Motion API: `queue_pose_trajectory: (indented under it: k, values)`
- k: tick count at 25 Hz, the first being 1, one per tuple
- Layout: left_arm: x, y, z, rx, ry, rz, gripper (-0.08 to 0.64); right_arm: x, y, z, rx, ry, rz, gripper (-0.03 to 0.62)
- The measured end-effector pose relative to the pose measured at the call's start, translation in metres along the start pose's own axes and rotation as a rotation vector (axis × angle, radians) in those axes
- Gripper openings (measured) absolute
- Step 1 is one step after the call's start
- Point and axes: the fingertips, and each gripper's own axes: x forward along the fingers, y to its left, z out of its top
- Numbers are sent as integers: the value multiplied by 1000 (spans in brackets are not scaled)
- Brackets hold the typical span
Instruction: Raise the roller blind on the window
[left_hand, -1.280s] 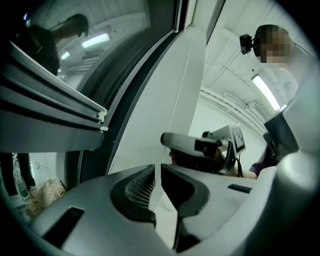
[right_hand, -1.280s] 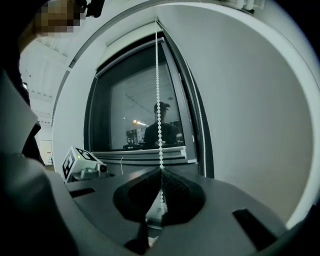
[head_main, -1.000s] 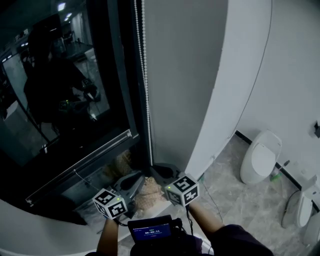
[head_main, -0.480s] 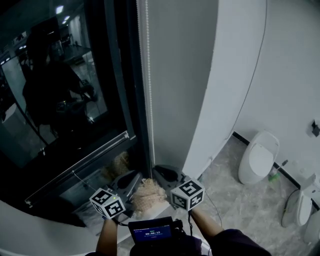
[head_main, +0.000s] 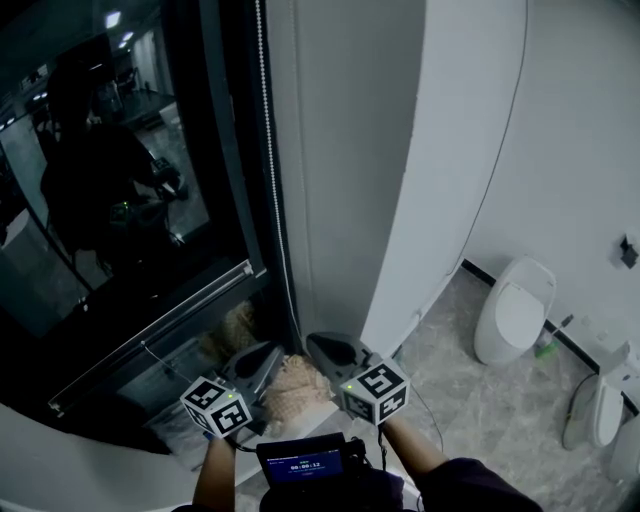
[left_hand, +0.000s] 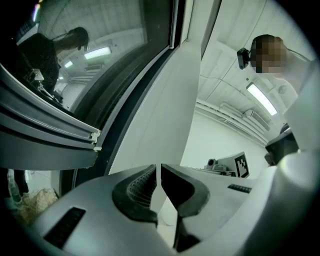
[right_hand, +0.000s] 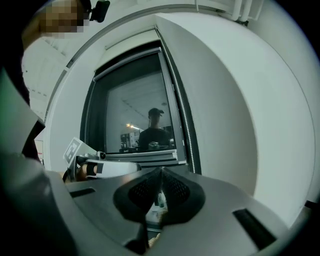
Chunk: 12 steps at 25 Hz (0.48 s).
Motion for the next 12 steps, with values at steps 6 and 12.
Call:
queue_pose_trajectory:
  k: [6, 12]
  values:
    - [-5, 2, -2, -3, 3, 8, 12, 0, 4, 1, 8, -10, 11, 8]
    - [-8, 3, -5, -4, 8, 15, 12, 0, 10, 4, 33, -16, 32, 8]
